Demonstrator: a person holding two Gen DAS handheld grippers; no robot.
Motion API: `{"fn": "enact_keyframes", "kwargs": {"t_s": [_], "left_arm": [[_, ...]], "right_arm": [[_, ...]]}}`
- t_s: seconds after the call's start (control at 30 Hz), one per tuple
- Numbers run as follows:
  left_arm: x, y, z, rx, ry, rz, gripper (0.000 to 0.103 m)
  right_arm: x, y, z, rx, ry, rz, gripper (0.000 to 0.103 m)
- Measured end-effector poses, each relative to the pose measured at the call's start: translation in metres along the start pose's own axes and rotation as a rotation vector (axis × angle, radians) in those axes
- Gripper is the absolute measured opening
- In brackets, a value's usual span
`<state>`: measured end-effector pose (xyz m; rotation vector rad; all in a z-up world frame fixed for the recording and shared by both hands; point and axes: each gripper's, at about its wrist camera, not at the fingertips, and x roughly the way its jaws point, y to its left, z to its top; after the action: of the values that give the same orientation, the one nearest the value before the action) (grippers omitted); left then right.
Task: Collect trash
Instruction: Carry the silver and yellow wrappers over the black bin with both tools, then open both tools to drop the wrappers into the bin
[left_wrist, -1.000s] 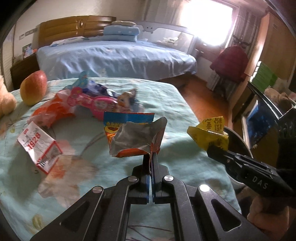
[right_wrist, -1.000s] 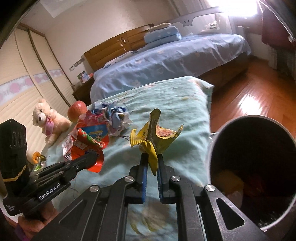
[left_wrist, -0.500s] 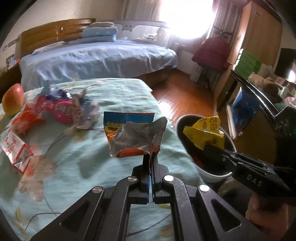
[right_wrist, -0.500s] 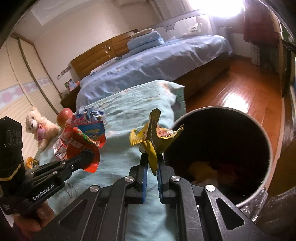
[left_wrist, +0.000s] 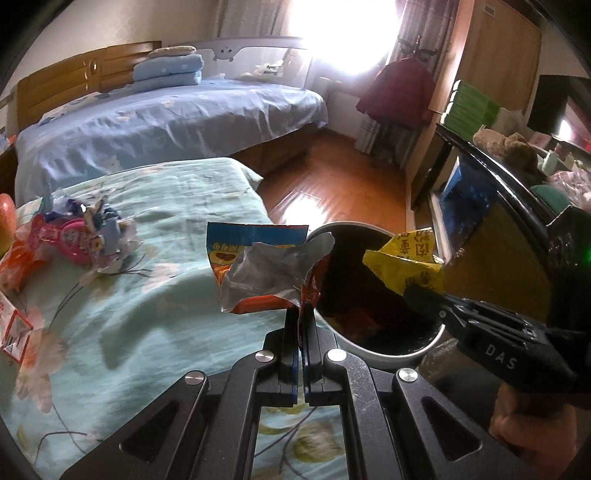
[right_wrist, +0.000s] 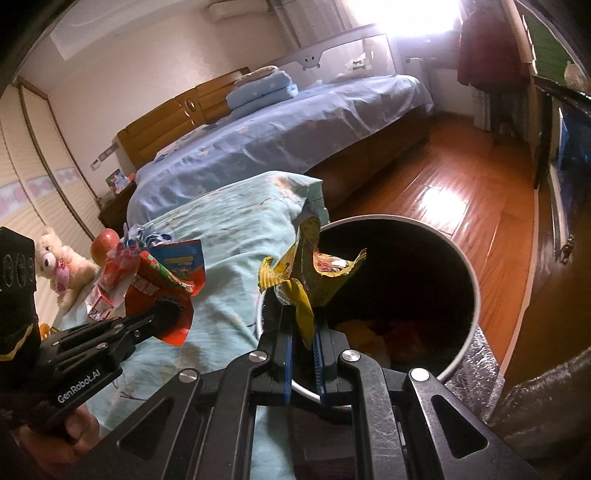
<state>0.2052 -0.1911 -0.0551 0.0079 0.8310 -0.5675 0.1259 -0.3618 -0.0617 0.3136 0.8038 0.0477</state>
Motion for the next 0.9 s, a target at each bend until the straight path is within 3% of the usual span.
{"fn": "enact_keyframes", "kwargs": {"t_s": [0.9], "left_arm": [[0.05, -0.035, 0.019, 0.049, 0.068, -0.05, 0.0]], "right_arm": [[0.008, -0.039, 0.013, 0.051, 0.027, -0.05, 0.009]]}}
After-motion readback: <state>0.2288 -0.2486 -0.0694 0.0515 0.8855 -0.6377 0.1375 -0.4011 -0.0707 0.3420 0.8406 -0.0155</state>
